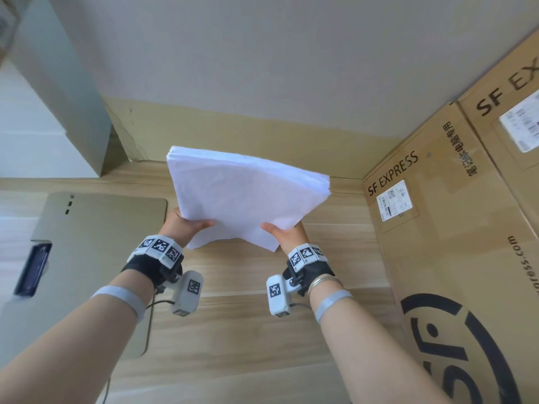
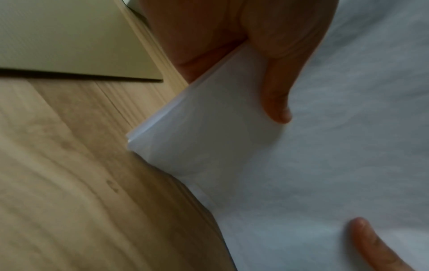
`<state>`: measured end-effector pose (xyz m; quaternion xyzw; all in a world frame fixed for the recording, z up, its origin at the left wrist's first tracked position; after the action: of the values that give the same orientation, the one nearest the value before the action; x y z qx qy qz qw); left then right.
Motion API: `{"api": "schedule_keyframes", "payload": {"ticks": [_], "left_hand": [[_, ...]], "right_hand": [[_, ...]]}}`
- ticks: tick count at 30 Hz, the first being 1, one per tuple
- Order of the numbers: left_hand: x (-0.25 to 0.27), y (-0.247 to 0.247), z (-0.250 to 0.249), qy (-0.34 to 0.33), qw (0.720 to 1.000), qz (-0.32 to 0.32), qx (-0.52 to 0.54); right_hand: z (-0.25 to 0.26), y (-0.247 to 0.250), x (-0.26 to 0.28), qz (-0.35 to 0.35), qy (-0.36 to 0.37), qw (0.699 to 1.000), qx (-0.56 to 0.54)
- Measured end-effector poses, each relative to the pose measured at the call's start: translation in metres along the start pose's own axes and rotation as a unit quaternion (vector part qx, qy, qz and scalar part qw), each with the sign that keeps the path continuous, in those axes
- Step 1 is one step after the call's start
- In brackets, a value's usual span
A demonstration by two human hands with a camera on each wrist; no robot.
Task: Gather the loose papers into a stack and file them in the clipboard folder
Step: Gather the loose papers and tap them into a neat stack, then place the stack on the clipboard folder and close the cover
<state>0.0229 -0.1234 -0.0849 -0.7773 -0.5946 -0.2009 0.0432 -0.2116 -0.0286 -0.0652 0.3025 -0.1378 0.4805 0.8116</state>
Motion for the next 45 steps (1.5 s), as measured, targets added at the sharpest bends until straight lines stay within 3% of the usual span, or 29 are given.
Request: {"api": "schedule_keyframes", "payload": {"ticks": [4, 11, 16, 20, 22, 25, 30, 37, 45], "left_hand": [[0.003, -0.003, -0.008, 0.004, 1.000, -0.004, -0.009], [0.019, -0.006, 0.024, 0.098, 0.995, 0.000, -0.013], [0.031, 0.010, 0.037, 0.082, 0.996, -0.021, -0.016], [0.041, 0.060, 0.061, 0.094, 0.990, -0.108, -0.013], [0.045, 0.098, 0.072, 0.103, 0.973, -0.145, -0.146], [0.057, 0.145, 0.094, 0.157, 0.923, -0.134, -0.325], [0.092, 0.191, 0.133, 0.264, 0.887, -0.153, -0.348], [0.092, 0.174, 0.130, 0.266, 0.896, -0.122, -0.333], [0.078, 0.072, 0.096, 0.184, 0.905, -0.010, -0.383]], "right_hand": [[0.002, 0.009, -0.004, -0.020, -0.005, 1.000, -0.019], [0.000, 0.005, 0.000, 0.001, 0.023, 0.999, 0.031], [-0.015, -0.006, 0.008, 0.029, -0.008, 0.999, 0.042], [-0.036, -0.005, 0.013, 0.026, -0.045, 0.997, 0.050], [-0.044, -0.003, 0.017, 0.017, -0.054, 0.997, 0.054], [-0.054, -0.001, 0.024, 0.003, -0.059, 0.997, 0.046], [-0.064, -0.003, 0.042, -0.007, -0.054, 0.998, 0.024], [-0.073, 0.004, 0.060, -0.025, -0.048, 0.998, 0.007], [-0.090, 0.048, 0.076, -0.081, -0.054, 0.995, -0.011]]}}
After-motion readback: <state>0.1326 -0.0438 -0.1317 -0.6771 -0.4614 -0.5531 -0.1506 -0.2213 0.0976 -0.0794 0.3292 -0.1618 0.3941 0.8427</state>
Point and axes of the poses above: each hand's wrist, its own x-axis away from the middle knuckle, its own y-axis out of the back of the hand, z = x × y, the point moved 10 cm from there along -x, towards the middle knuckle, and after that the axes turned 5 degrees about -y, right-handed, at the moved point
